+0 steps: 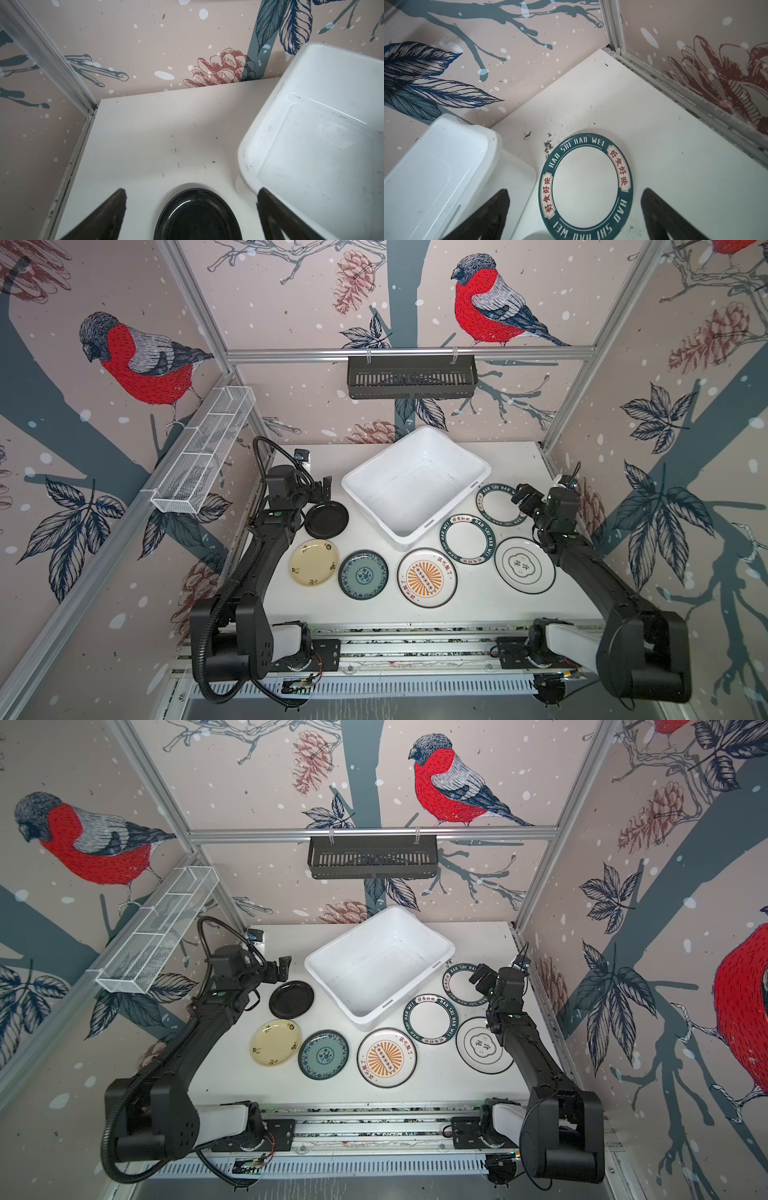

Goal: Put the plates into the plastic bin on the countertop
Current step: 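Lower the right gripper onto the green-rimmed plate edge while the left arm lifts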

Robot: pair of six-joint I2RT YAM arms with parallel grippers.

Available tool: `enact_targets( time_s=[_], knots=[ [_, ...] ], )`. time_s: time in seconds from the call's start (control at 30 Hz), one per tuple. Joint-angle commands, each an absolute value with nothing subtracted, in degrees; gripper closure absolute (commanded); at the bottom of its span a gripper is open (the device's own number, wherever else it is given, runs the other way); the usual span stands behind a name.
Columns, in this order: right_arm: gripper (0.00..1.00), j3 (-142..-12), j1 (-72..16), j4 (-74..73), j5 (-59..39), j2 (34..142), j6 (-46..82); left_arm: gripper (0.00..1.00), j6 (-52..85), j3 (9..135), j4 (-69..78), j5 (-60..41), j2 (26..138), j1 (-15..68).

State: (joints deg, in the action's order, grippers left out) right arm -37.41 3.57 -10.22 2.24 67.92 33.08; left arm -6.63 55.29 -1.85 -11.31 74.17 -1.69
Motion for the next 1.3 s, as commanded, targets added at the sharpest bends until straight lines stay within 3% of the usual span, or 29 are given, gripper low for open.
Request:
enact_targets(
  time_s=[0.0,0.37,0.83,1.07,1.27],
  knots=[
    [0.02,-40.03,4.23,-3.38,0.13,69.72,34.63,0.02,-10.37,61.87,-15.91,-16.85,75.22,-1.68],
    [0.07,-47.19,9.31,3.67,-7.2,81.87,32.43,0.02,-13.89,84.66,-35.09,-25.48,83.37,-1.51],
    [0.27,-48.78,15.14,-0.25,-17.89,91.11,33.4,0.02,-13.02,85.76,-32.75,-37.06,87.14,-0.84],
    [0.32,-47.07,17.34,-1.26,-20.6,93.44,32.97,0.03,-12.83,85.88,-32.25,-38.44,88.24,-0.61],
    [0.44,-44.7,19.22,-6.41,-26.37,96.22,33.82,0.02,-12.37,85.24,-31.3,-39.14,88.5,-0.53]
  ],
)
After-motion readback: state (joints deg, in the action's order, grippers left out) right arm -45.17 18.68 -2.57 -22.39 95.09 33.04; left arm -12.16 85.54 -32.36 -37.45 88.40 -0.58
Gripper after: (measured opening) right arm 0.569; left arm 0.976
